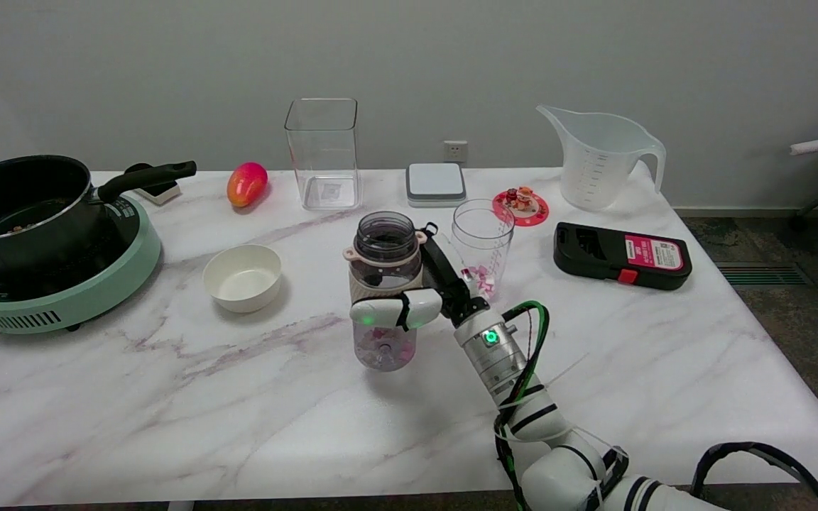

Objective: Place the bottle onto the table.

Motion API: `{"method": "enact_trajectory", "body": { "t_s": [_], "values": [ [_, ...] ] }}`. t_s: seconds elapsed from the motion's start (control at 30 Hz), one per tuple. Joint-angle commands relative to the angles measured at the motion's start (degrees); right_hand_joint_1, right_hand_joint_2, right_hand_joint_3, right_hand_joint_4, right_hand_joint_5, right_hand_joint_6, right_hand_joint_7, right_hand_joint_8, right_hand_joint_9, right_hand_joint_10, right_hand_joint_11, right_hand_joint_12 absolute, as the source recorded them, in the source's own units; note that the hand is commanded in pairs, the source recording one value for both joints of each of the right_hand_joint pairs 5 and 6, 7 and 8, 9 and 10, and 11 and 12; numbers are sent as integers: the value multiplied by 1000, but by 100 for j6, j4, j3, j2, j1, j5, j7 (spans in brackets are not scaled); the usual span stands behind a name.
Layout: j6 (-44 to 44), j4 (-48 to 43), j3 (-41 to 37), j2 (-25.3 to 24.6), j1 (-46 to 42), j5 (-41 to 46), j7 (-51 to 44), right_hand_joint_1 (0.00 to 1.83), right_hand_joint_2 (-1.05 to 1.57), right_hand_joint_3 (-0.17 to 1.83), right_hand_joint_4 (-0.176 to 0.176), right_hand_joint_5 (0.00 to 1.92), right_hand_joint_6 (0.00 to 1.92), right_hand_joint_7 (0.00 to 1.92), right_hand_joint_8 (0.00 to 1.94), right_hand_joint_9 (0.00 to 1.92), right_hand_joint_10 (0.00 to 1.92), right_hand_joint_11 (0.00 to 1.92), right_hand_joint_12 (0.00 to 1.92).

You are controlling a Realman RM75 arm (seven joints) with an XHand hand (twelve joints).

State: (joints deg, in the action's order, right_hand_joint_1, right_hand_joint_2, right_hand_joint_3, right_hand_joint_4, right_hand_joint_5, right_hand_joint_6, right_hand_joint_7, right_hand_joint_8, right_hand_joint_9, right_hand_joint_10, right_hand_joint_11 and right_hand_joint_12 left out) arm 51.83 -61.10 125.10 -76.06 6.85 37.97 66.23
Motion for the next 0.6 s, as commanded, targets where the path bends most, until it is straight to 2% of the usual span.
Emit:
{"method": "enact_trajectory", "body": {
  "t_s": [0.03,0.6],
  "values": [
    [1199,1183,30,-312,15,-543,420,1153,1571,247,0,1672,1672,1738,1738,1676,1676,1526,1526],
    [1749,1685,14,-566,88,-877,523,1154,1571,245,0,1671,1671,1738,1738,1672,1672,1518,1518]
  ]
}}
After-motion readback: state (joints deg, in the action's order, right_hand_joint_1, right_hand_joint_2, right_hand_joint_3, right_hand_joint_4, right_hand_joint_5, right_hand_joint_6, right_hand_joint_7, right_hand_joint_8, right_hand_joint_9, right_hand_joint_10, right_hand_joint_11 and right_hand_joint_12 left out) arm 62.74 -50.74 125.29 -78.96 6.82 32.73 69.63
